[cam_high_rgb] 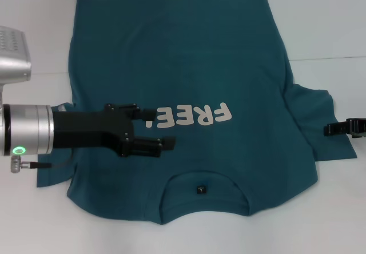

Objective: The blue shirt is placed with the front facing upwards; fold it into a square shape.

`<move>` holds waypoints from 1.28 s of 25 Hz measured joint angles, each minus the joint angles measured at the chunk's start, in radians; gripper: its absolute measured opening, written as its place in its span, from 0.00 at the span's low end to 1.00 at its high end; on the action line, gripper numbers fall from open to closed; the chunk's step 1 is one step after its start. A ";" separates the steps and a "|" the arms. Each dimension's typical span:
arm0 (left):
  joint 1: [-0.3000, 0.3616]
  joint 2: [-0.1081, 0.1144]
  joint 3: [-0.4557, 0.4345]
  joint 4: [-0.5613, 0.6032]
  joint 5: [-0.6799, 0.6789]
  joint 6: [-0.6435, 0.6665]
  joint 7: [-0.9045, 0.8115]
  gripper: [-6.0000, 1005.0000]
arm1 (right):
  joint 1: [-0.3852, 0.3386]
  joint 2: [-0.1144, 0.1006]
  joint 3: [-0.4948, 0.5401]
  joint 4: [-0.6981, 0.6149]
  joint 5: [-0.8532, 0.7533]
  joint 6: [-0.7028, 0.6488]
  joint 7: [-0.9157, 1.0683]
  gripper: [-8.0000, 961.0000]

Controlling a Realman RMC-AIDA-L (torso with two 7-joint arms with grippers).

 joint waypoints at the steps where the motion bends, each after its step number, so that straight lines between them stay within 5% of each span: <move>1: 0.000 0.000 0.000 0.000 0.000 0.000 0.000 0.90 | 0.000 0.000 0.002 0.000 0.000 0.000 0.000 0.89; 32: -0.002 -0.004 0.000 -0.001 0.025 -0.002 -0.002 0.90 | 0.016 0.010 -0.003 0.035 0.000 0.022 -0.011 0.89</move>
